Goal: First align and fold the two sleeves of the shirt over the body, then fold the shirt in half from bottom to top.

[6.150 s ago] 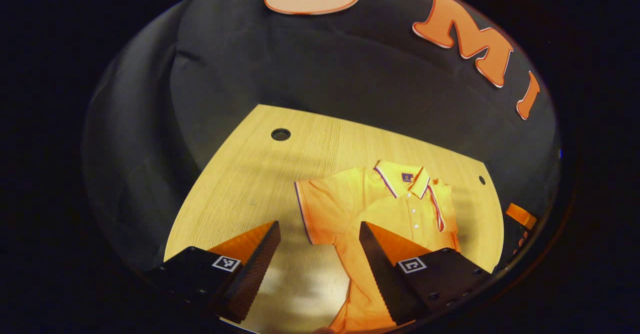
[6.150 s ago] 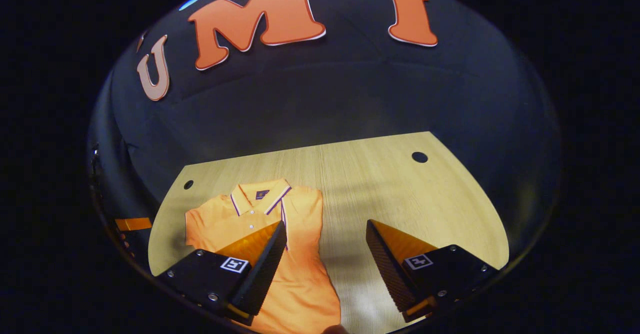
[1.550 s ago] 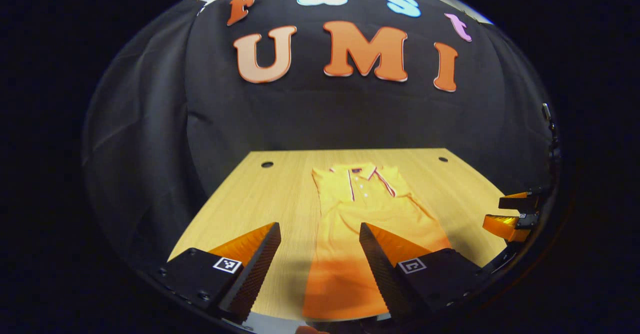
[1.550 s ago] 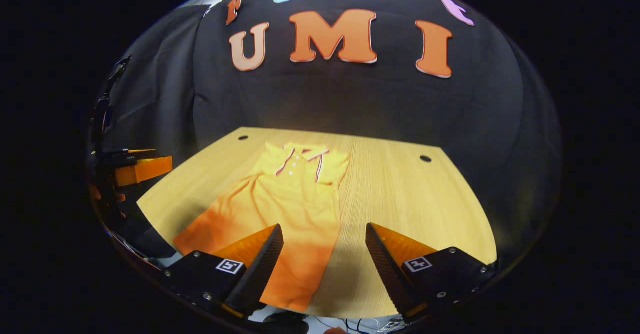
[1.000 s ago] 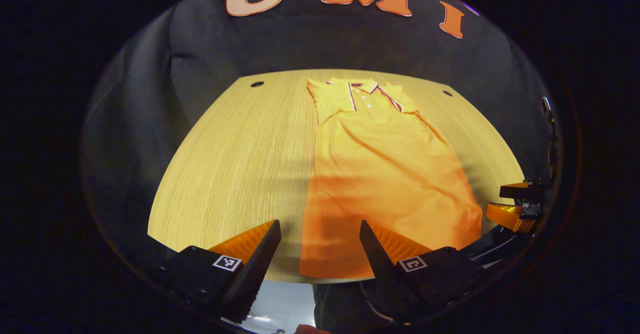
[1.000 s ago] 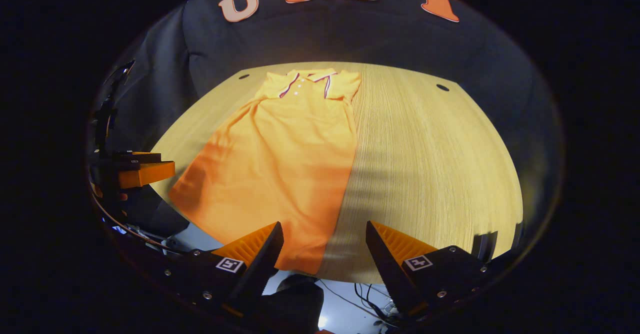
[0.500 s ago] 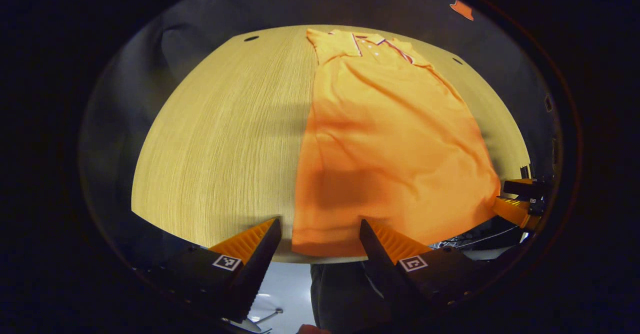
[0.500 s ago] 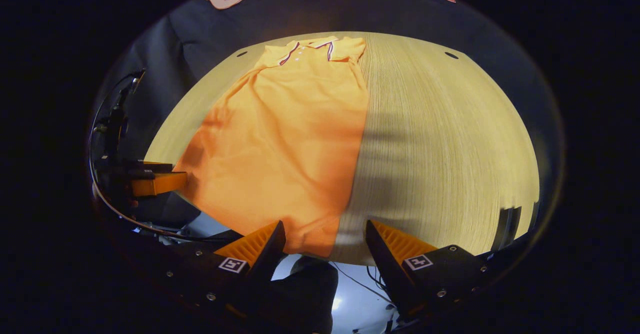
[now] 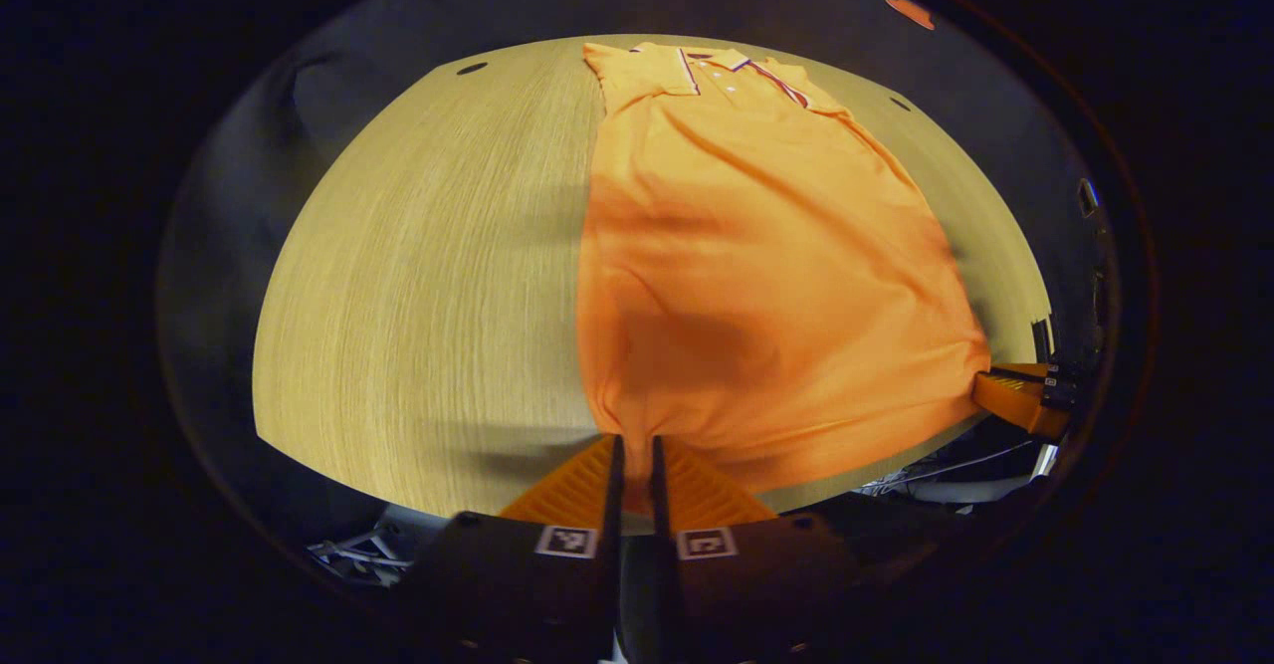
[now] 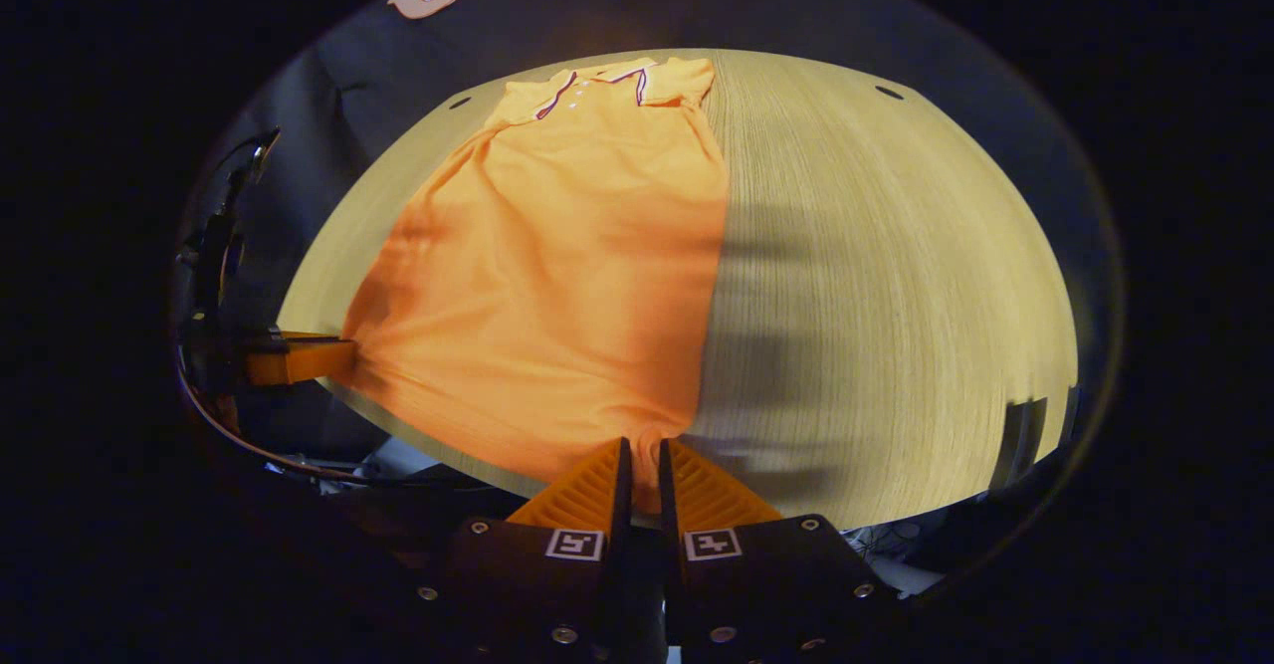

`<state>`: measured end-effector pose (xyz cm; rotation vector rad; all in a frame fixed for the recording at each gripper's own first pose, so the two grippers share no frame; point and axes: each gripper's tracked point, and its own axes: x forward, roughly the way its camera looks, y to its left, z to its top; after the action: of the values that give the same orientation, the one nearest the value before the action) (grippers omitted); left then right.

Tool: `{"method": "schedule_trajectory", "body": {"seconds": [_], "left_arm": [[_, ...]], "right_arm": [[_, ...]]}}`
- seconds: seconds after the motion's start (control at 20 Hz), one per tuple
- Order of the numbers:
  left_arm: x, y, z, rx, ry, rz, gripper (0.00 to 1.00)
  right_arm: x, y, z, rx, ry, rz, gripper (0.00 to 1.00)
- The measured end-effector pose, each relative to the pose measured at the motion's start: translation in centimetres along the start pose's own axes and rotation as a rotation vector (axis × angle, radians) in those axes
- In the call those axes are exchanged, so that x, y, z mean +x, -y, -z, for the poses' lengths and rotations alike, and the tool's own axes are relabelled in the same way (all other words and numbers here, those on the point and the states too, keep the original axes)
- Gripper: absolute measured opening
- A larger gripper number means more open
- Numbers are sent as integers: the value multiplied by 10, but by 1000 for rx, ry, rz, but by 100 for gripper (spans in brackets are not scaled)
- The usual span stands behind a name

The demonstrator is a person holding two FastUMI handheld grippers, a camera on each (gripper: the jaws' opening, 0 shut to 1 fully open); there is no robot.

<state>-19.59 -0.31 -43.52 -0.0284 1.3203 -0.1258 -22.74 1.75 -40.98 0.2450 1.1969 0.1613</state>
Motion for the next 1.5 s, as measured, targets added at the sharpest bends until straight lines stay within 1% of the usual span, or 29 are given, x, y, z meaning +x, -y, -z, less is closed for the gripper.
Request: {"method": "schedule_trajectory", "body": {"seconds": [0.05,0.1,0.15,0.2,0.25,0.4,0.45,0.5,0.55,0.6,0.7,0.75,0.8,0.85,0.9,0.95,1.0,1.05,1.1,1.15,1.2,1.25,1.3,1.35,1.4,1.45,1.5], "left_arm": [[-1,3,-1,11,1,18,9],[0,3,-6,-21,26,26,9],[-3,6,-9,-60,19,51,1],[-4,10,-4,-72,-1,69,1],[-7,8,-12,-71,25,60,1],[-21,3,-35,-47,75,46,1],[-24,3,-44,-51,95,45,2],[-28,1,-51,-56,106,44,1],[-30,0,-54,-51,104,41,2],[-30,-2,-56,-40,103,33,2],[-30,-3,-52,-34,81,36,1],[-33,-1,-52,-30,81,44,1],[-36,1,-53,-20,79,49,1],[-38,0,-53,-15,74,50,1],[-40,0,-54,-18,73,52,1],[-40,0,-55,-22,72,58,1],[-41,-1,-54,-26,68,58,1],[-41,-3,-54,-30,64,57,1],[-40,-4,-52,-32,58,56,1],[-40,-3,-51,-29,53,55,1],[-39,-3,-50,-22,49,55,1],[-38,-2,-50,-17,45,57,1],[-38,-1,-50,-14,46,61,1],[-39,-1,-51,-13,49,62,1],[-39,0,-53,-11,53,61,1],[-40,0,-54,-10,58,64,1],[-41,0,-56,-11,60,69,1]], "right_arm": [[6,-2,-1,36,7,-30,11],[7,-7,1,44,-21,-66,6],[4,-7,-3,56,-11,-72,5],[2,-11,-7,57,-3,-101,6],[0,-13,-15,62,19,-109,5],[-9,-11,-54,70,148,-142,4],[-10,-5,-62,54,171,-119,3],[-9,0,-61,42,149,-109,2],[-8,-3,-50,44,98,-114,2],[-6,-2,-47,54,83,-108,1],[-7,8,-26,51,4,-60,1],[-11,6,-19,70,-5,-56,1],[-12,-1,-15,99,-16,-66,11],[-10,-10,-8,110,-32,-82,24],[-5,-16,0,99,-56,-85,49],[-1,-18,5,74,-73,-67,66],[0,-20,1,39,-34,-42,84],[4,-15,-6,-17,-10,11,88],[8,-11,-2,-60,-29,53,87],[9,-11,-3,-106,-10,90,87],[6,-12,0,-146,-38,129,87],[8,-18,4,-192,-33,122,82],[6,-21,1,-176,-18,111,70],[8,-25,1,-132,-18,73,40],[9,-42,6,-114,-49,-40,11],[18,-32,-2,-36,-19,-21,11],[0,-25,-11,9,2,-28,1]]}}
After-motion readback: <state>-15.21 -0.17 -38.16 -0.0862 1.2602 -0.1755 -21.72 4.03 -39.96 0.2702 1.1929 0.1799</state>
